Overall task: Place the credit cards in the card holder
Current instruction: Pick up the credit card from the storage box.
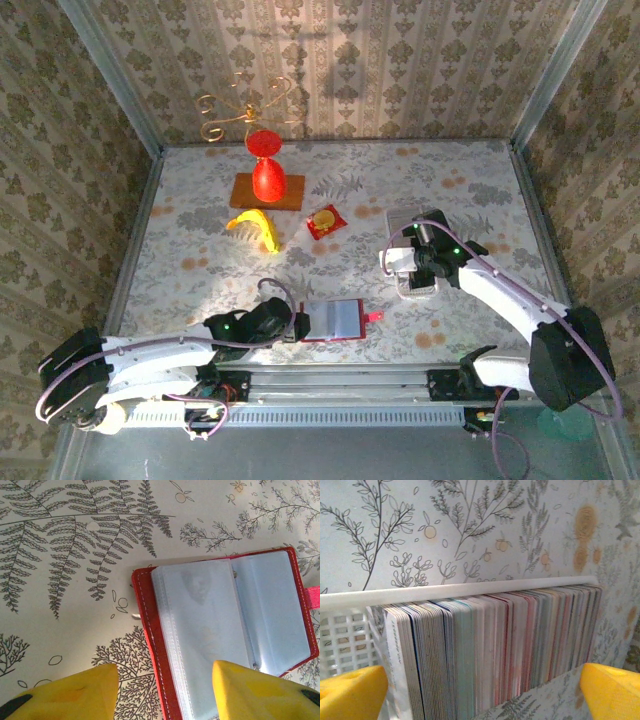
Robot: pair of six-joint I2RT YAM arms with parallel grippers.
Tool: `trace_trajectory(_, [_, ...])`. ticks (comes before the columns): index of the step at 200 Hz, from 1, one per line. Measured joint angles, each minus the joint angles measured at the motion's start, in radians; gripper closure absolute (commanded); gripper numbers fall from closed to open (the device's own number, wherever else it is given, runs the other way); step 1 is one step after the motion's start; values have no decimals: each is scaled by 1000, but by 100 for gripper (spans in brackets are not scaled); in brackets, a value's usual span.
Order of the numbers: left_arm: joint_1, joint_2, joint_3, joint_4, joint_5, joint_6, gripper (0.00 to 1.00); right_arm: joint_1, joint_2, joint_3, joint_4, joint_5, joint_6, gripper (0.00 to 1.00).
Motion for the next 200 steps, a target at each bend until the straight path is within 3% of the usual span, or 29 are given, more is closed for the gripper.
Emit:
trace_trajectory(99, [0,0,0,3,0,3,49,-2,130,-3,46,22,-35,3])
trace_trajectory(200, [0,0,0,11,0,3,53,20,112,-5,-6,42,-41,43])
